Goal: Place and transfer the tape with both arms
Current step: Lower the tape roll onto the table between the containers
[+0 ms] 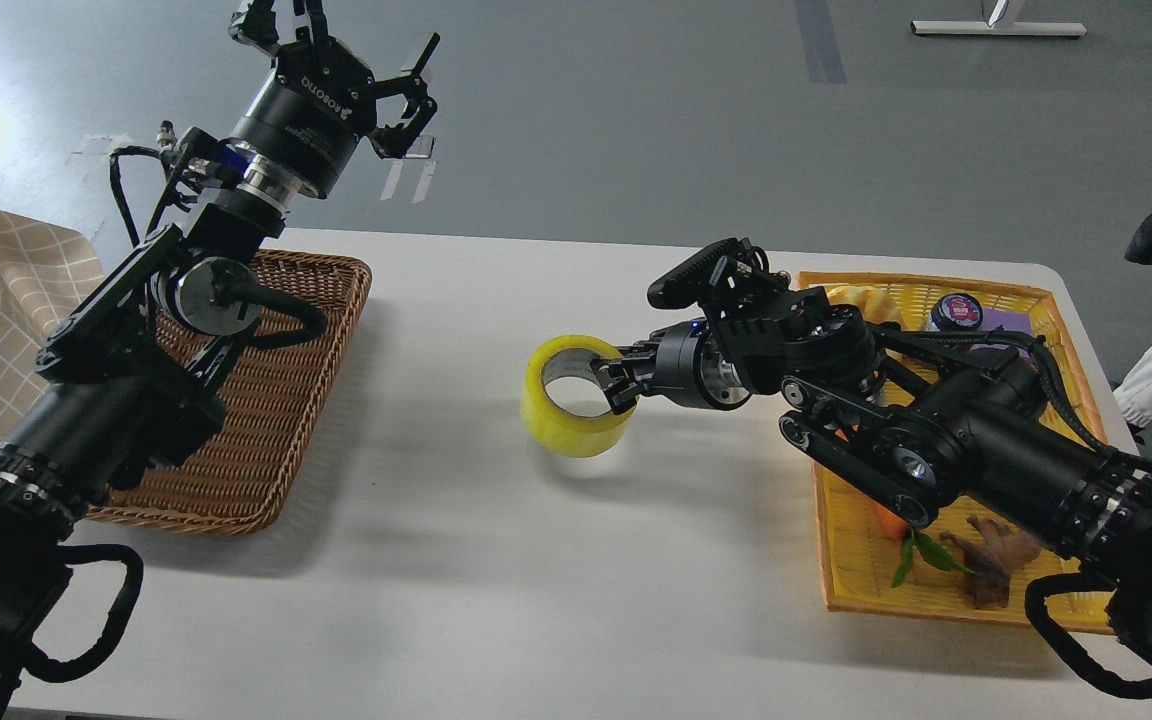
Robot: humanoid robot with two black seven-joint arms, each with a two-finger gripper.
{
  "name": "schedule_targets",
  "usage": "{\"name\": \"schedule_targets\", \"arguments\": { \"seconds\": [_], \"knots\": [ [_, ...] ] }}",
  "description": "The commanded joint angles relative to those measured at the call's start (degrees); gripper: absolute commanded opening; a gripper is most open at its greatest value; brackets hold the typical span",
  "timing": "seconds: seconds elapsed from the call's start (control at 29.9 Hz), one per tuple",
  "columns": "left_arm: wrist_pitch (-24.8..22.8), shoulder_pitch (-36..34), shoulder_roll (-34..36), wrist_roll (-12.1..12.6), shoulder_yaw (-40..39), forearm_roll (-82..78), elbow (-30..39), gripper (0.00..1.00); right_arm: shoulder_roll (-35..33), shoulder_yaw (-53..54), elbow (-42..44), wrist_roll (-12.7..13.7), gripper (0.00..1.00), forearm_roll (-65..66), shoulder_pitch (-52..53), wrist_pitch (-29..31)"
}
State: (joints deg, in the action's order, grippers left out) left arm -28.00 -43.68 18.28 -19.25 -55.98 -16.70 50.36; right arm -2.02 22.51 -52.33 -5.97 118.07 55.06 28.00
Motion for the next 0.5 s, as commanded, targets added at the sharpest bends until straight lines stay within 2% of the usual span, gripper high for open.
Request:
{"name": "schedule_targets", "arguments": {
  "seconds": [0.0, 0.47],
  "knots": [
    [0.00, 0.00, 0.00, 0.00, -0.01, 0.00, 0.09, 0.98, 1.05, -0.45, 1.52, 0.00, 0.00, 1.11, 0.23, 0.00],
    [0.00, 0.00, 0.00, 0.00, -0.01, 0.00, 0.18, 0.98, 2.02, -6.33, 5.66, 0.00, 0.00, 1.73, 1.98, 0.00]
  ]
}}
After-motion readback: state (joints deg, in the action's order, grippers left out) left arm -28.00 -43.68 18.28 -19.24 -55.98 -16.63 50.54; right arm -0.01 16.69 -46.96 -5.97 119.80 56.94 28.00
